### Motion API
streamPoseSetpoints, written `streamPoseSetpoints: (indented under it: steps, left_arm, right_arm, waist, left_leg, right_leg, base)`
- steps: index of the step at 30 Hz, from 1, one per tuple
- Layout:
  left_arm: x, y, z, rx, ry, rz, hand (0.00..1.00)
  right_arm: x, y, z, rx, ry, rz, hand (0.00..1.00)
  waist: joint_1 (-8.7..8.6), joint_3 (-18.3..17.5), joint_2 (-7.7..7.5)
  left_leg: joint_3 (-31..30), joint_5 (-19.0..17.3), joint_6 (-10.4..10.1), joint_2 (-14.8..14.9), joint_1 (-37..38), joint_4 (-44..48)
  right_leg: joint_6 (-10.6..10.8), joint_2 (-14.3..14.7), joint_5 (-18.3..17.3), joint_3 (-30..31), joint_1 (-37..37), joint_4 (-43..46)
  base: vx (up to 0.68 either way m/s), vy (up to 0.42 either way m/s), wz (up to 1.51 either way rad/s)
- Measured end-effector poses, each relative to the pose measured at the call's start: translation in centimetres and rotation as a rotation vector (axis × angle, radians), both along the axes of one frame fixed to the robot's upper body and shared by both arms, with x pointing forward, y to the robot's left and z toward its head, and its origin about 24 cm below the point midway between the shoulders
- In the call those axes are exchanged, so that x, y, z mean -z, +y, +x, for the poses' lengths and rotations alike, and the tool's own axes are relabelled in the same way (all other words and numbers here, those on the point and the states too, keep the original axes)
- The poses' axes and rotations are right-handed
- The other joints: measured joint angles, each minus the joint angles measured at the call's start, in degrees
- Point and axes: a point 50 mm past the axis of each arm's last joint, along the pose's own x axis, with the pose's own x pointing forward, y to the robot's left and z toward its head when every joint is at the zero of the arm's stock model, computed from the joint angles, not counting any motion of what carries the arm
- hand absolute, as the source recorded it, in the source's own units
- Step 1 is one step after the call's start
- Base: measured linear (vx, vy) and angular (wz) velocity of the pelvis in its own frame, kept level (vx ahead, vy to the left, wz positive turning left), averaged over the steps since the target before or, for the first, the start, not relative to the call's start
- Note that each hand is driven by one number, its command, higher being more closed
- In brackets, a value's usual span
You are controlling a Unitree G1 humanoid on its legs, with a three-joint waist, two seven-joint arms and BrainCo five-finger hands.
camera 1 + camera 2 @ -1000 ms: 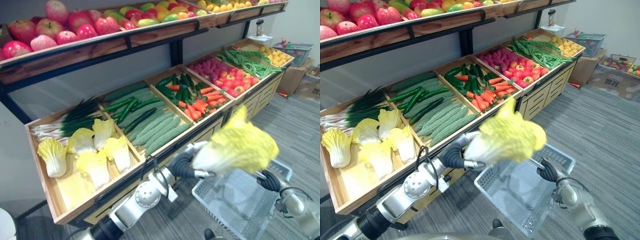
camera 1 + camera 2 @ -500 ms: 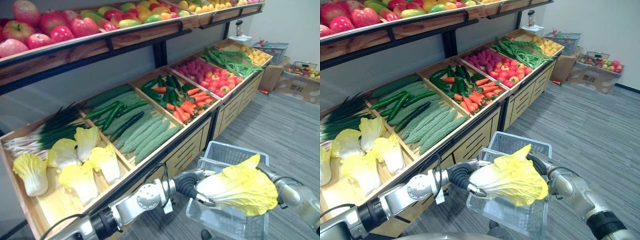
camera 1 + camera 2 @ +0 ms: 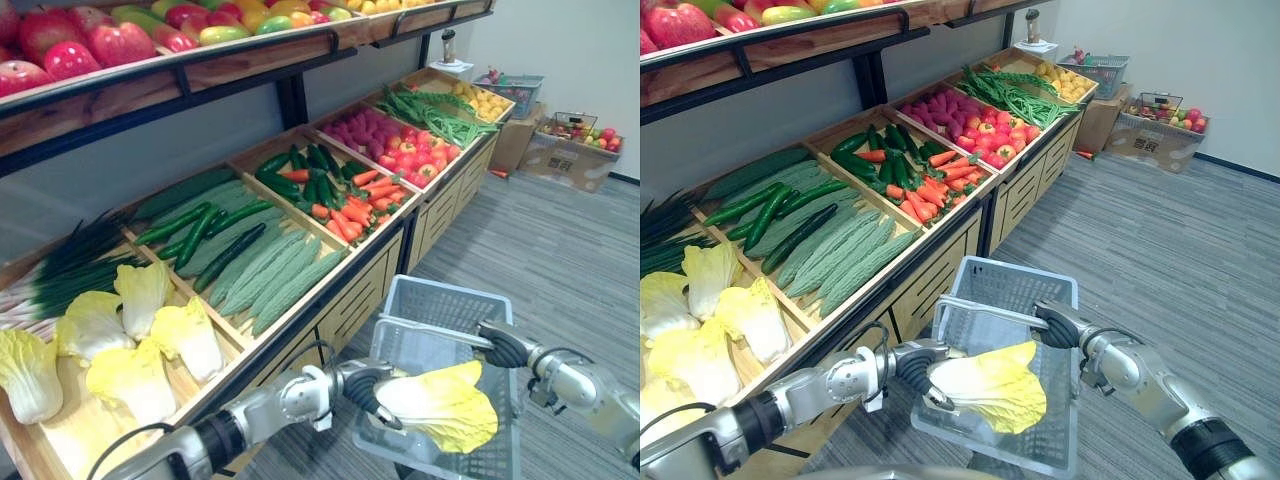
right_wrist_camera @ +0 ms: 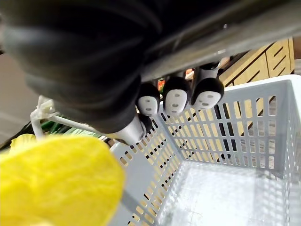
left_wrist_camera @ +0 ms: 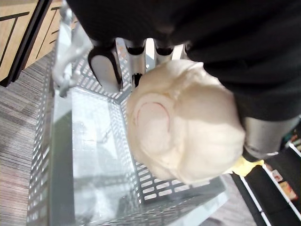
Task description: Pick vegetable in the basket
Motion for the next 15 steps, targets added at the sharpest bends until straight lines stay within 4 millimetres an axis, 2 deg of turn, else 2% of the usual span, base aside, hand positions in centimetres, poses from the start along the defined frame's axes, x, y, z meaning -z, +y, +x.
streamPoseSetpoints:
  steps: [4, 8, 15]
  left_arm:
    - [0.4, -0.8, 0.5, 0.010, -0.033, 0.029, 1.00]
    - [0.4, -1.7, 1.0, 0.024, -0.082, 0.044, 1.00]
    - [1.0, -1.6, 2.0, 0.032, -0.128, 0.127, 1.00]
  right_arm:
    - [-0.4, 0.7, 0.1, -0.029, 0.003, 0.037, 1.00]
    - [-0.9, 1.0, 0.4, -0.037, 0.011, 0.076, 1.00]
    - [-1.9, 1.7, 1.2, -0.067, 0.005, 0.124, 1.00]
  waist:
    - [-0.04, 0.4, 0.03]
    - [-0.84, 1.4, 0.09]
    - [-1.30, 2.3, 0.29]
  left_leg:
    - [1.2, -0.2, -0.3, 0.0, 0.8, 0.0]
    - [1.9, -0.5, -0.5, -0.2, 1.1, 0.0]
    - [4.2, -0.7, -0.8, -0.2, 1.9, 0.0]
  right_leg:
    - [0.0, 0.6, -0.3, 0.8, -0.1, 0.4]
    - [0.1, 1.1, -1.8, 1.4, -1.1, 2.9]
    - [0.1, 2.3, -1.9, 3.3, -1.9, 3.6]
  base:
    - [0.01, -0.032, -0.14]
    - [0.00, -0.036, -0.06]
    - [0.01, -0.041, -0.17]
